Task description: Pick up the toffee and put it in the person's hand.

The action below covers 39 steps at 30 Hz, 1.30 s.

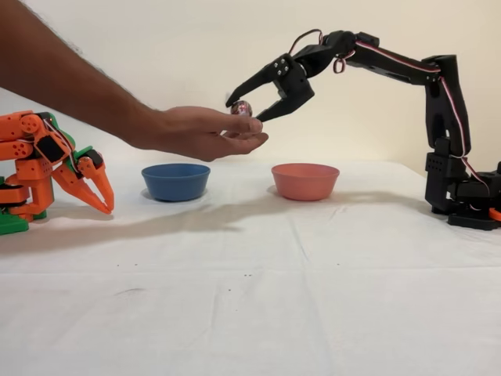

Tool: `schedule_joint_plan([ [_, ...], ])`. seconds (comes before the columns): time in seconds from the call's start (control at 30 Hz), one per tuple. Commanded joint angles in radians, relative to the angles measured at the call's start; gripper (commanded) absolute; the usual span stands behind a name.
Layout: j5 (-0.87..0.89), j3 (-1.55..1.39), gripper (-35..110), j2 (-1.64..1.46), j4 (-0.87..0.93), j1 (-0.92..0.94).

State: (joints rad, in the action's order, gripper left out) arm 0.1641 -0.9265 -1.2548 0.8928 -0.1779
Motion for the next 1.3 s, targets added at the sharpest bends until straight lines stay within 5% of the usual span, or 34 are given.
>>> schedule_joint_plan([
  [0.0,0.020,0.101,17,-0.017,-0.040,-0.002],
  [1.27,0.071,0.192,19,0.114,-0.152,-0.012],
])
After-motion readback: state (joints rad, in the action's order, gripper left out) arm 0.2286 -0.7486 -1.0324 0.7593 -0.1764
